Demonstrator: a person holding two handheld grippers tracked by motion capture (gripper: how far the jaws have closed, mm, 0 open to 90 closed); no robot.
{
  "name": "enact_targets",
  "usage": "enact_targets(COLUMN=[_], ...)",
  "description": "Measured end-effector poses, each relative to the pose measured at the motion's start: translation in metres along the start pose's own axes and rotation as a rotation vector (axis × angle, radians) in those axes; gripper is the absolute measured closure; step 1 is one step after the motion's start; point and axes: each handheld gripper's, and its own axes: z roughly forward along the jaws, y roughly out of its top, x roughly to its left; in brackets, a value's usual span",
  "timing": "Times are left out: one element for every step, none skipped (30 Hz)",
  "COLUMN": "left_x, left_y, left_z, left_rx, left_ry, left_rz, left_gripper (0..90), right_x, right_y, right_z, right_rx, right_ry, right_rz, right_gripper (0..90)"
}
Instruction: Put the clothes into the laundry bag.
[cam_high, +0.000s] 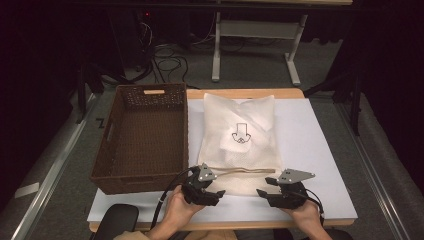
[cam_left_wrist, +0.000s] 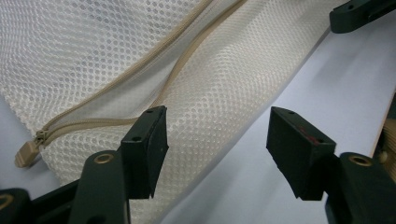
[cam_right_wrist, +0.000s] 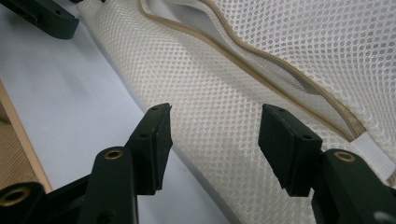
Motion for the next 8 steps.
enact_targets(left_x=[-0.0005,-0.0009,-0.0011,-0.001,-0.0009,-0.0007,-0.0005,-0.0004], left_y=[0.0,0.0,-0.0001,-0.0001,-0.0002,-0.0001,0.0,0.0001], left_z=[0.0002,0.0005,0.0008,0.001,0.001,0.0008,0.0005,0.0003], left_rx=[0.0,0.002,0.005,0.006,0.007,0.007,0.005,0.004], left_ry=[0.0,0.001,0.001,0.002,0.002,0.002,0.002,0.002], left_rz=[0.003,0.005,0.006,0.008,0.007,0.007,0.006,0.005], left_gripper=[38.2,38.2,38.2,38.2,38.2,38.2,38.2,38.1], right_x=[0.0003,0.0005,0.0002,0.0005,0.0003,0.0001,0.0,-0.0001], right_y=[0.0001,0.0004,0.0006,0.0006,0.0007,0.0008,0.0009,0.001], right_z=[0.0001,0.0002,0.0006,0.0011,0.0013,0.0015,0.0016,0.0014], right_rx=[0.0,0.004,0.006,0.006,0.008,0.008,0.007,0.007], right_ry=[-0.001,-0.002,0.0,-0.001,-0.001,-0.002,-0.003,-0.003], right_rz=[-0.002,-0.005,-0.01,-0.008,-0.008,-0.009,-0.009,-0.007], right_gripper=[44.7,44.8,44.8,44.7,44.7,44.8,44.7,44.7])
